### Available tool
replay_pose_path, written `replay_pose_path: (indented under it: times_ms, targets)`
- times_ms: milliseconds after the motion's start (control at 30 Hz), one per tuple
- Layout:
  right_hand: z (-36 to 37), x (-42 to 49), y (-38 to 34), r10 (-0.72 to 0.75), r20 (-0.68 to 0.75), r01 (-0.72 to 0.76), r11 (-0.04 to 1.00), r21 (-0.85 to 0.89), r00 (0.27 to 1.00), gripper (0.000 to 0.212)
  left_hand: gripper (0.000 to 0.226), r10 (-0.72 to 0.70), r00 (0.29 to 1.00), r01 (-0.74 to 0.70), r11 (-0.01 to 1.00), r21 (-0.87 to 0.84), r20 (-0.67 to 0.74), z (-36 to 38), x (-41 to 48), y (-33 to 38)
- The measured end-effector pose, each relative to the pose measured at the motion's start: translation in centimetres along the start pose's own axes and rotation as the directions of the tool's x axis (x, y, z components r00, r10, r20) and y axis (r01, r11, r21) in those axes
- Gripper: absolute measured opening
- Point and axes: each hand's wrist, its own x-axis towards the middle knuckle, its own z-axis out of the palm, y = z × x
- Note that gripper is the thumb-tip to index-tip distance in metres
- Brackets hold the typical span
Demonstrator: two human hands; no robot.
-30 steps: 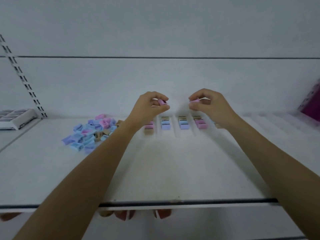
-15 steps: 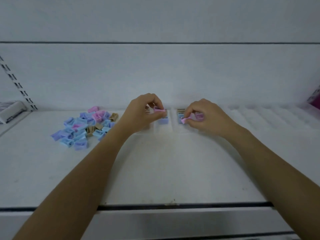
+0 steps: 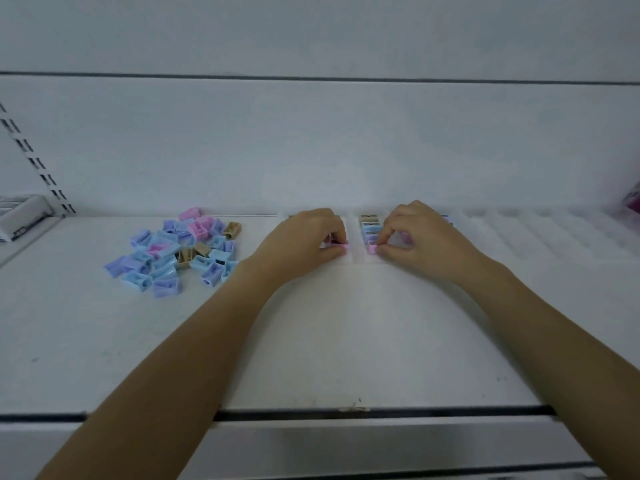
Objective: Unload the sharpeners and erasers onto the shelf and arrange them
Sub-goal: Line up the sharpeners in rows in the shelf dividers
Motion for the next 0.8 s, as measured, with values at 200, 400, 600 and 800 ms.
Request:
replay_pose_path:
  times_ms: [200, 400, 600, 800]
  targets:
    - [0.12, 0.02, -0.16, -0.020, -0.026, 0.020, 1.000, -0.007, 0.999, 0.007, 0.015, 0.045, 0.998, -0.034, 0.979, 0.200, -0.048, 0.18, 0.09, 0.17]
    - [0.15, 0.14, -0.15, -0.038, -0.024, 0.038, 0.999, -0.004, 0.999, 0.006, 0.015, 0.055, 0.996, -0.037, 0.973, 0.228, -0.074, 0.21, -0.06, 0.14]
    - [0.17, 0.07, 0.28, -0.047, -0.069, 0.048, 0.999, 0.005, 0.996, 0.002, 0.016, 0.028, 0.997, -0.011, 0.973, 0.230, -0.073, -0.25, -0.24, -0.07]
    - [0.21, 0.00, 0.31, -0.071, -0.045, 0.070, 0.998, -0.006, 0.996, 0.003, 0.018, 0.005, 0.998, 0.010, 0.967, 0.254, -0.058, -0.42, -0.40, -0.16]
